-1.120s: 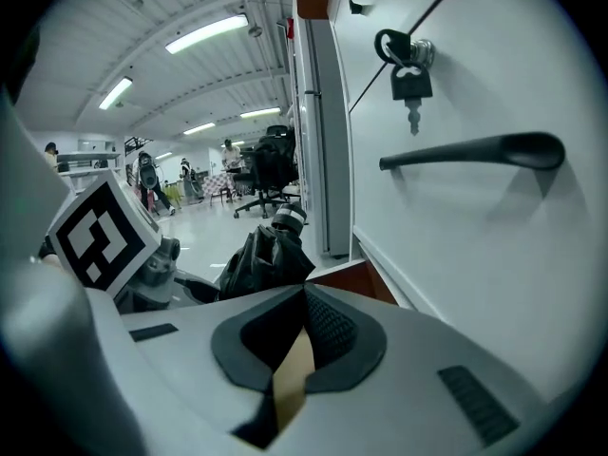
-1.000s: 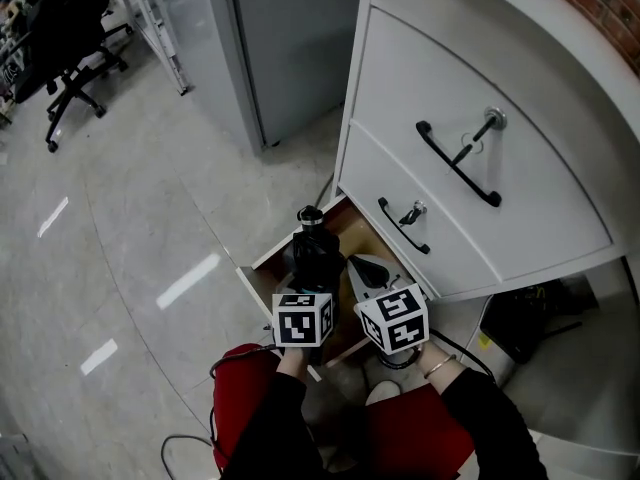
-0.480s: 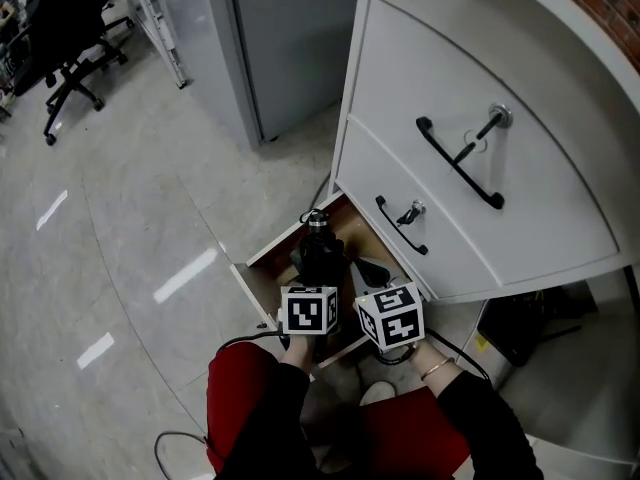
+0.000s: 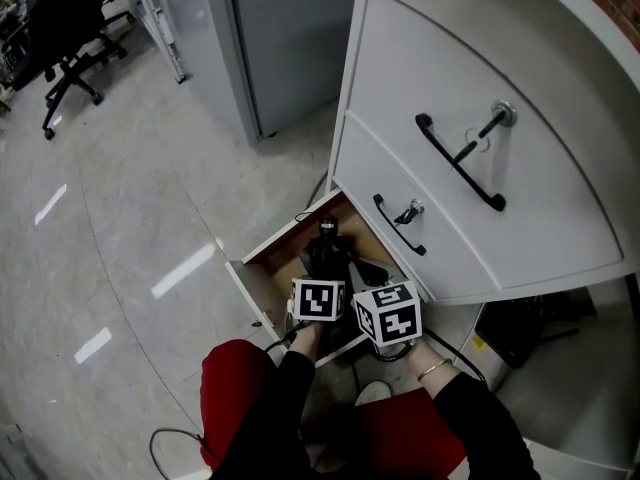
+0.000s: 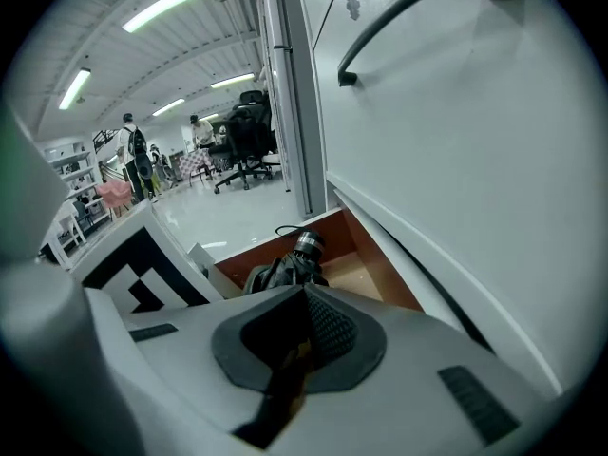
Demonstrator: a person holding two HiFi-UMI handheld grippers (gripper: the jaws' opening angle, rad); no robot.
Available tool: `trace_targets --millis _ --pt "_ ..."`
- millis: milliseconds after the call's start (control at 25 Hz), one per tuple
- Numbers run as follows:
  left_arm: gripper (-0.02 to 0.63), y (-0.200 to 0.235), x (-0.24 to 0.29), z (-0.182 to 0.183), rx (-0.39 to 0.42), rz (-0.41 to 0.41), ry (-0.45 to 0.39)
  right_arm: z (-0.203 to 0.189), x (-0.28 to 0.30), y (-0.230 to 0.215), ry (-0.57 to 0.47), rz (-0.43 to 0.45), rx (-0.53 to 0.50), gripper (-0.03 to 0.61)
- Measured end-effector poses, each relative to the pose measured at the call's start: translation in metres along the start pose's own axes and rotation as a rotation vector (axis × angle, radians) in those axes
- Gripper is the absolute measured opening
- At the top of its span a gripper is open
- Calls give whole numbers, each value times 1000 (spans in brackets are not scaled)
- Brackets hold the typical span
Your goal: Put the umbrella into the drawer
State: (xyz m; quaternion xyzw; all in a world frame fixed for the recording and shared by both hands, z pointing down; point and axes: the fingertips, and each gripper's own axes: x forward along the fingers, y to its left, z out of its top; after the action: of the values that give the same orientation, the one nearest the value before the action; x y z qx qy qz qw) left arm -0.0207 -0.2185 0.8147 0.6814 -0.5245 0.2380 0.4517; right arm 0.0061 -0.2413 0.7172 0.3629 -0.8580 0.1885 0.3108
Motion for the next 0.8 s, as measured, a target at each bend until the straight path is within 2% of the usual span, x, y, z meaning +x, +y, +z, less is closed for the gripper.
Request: trace_targets --millis 120,240,800 --pt "253 5 10 -2 20 24 11 -1 1 -1 7 0 7 2" --pt "255 12 14 -12 -3 56 59 1 2 0 2 3 0 2" --pt "284 17 29 -15 -28 57 77 -6 3 -5 32 4 33 2"
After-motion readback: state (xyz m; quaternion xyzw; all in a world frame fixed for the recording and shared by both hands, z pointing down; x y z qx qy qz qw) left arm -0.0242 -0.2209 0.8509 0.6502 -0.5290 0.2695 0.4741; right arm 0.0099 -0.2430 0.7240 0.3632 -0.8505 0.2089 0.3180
